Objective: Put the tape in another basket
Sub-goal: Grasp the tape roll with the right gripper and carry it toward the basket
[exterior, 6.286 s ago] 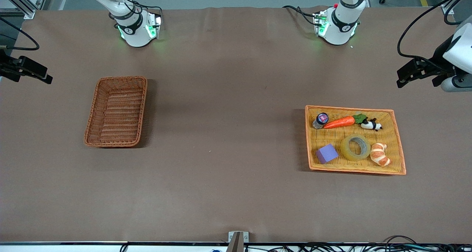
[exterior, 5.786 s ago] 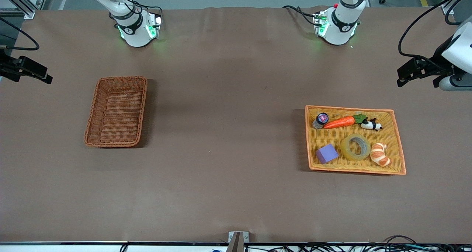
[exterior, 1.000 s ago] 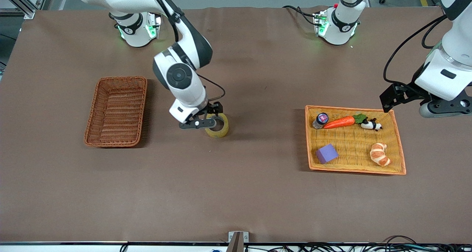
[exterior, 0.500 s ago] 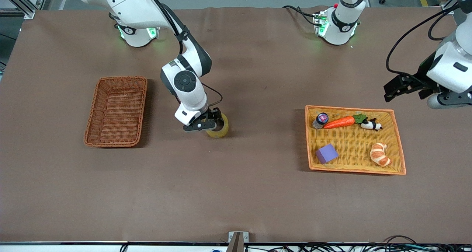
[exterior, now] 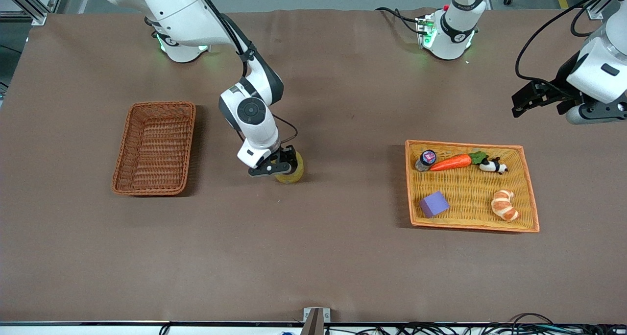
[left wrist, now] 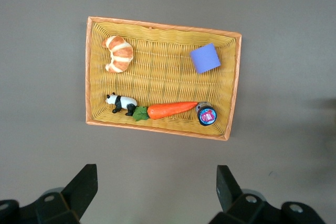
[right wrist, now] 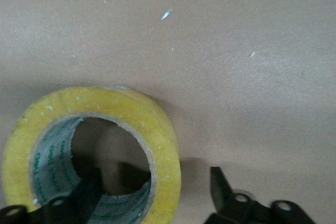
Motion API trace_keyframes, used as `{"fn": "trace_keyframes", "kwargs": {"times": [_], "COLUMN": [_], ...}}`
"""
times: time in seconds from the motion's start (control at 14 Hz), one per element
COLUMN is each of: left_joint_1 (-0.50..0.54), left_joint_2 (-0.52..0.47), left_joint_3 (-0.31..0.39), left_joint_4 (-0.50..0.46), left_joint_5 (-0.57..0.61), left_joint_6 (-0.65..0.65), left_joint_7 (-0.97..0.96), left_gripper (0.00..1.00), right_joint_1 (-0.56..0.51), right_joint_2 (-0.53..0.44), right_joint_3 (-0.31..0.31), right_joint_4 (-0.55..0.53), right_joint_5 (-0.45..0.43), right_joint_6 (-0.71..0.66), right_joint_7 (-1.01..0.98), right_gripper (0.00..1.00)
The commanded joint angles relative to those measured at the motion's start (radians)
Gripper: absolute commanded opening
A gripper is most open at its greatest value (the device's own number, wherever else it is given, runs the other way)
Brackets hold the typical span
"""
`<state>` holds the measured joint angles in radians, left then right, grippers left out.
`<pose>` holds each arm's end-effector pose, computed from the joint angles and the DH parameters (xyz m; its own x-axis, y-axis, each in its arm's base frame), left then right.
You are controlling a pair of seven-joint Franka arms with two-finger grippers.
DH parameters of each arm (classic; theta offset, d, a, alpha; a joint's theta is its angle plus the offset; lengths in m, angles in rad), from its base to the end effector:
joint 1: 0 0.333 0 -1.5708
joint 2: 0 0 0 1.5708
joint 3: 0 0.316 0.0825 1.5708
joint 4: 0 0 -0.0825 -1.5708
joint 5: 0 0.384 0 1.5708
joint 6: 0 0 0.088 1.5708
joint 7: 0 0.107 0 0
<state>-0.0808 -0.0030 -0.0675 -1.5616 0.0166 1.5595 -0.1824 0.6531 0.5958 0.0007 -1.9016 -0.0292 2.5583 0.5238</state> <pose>0.5468 -0.0799 0.6295 0.9994 0.0343 0.0039 0.0343 -0.9993 -0.0164 0.5050 0.3875 0.1893 0.9864 0.1524 0.0611 0.1536 -0.9880 -0.0155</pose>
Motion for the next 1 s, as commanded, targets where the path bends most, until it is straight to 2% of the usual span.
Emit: {"fn": "trace_keyframes", "kwargs": {"times": [0.0,0.07,0.14,0.21,0.36,0.43,0.64,0.79,0.93], "left_joint_1": [0.007,0.012,0.015,0.015,0.016,0.016,0.013,0.013,0.012], "left_joint_2": [-0.029,-0.029,-0.028,-0.026,-0.026,-0.025,-0.02,-0.018,-0.008], "left_joint_3": [-0.009,-0.009,-0.006,-0.003,0.0,0.0,0.0,0.0,-0.002], "left_joint_4": [-0.034,-0.032,-0.029,-0.028,-0.023,-0.022,-0.014,-0.012,0.011], "left_joint_5": [-0.017,-0.017,-0.017,-0.017,-0.012,-0.01,-0.004,-0.003,-0.003], "left_joint_6": [0.007,0.002,0.002,-0.001,-0.027,-0.025,-0.025,-0.025,-0.025], "left_joint_7": [0.021,0.035,0.05,0.06,0.061,0.061,0.06,0.06,0.06], "left_gripper": [1.0,1.0,1.0,1.0,1.0,1.0,1.0,1.0,1.0], "right_joint_1": [0.016,0.014,0.013,0.011,0.0,-0.015,-0.123,-0.237,-0.375], "right_joint_2": [0.002,0.002,0.002,0.001,-0.017,-0.062,-0.267,-0.382,-0.48], "right_joint_3": [-0.008,-0.008,-0.008,-0.007,-0.007,-0.005,-0.004,-0.005,-0.005], "right_joint_4": [-0.002,0.003,0.006,0.007,0.021,0.03,0.024,-0.019,-0.107], "right_joint_5": [-0.037,-0.037,-0.038,-0.038,-0.034,-0.029,-0.031,-0.031,-0.031], "right_joint_6": [0.01,0.005,-0.001,-0.006,-0.059,-0.138,-0.43,-0.535,-0.549], "right_joint_7": [0.045,0.08,0.111,0.114,0.122,0.143,0.116,-0.04,-0.274], "right_gripper": [0.3,0.14,0.04,0.01,0.0,0.0,0.0,0.0,0.01]}}
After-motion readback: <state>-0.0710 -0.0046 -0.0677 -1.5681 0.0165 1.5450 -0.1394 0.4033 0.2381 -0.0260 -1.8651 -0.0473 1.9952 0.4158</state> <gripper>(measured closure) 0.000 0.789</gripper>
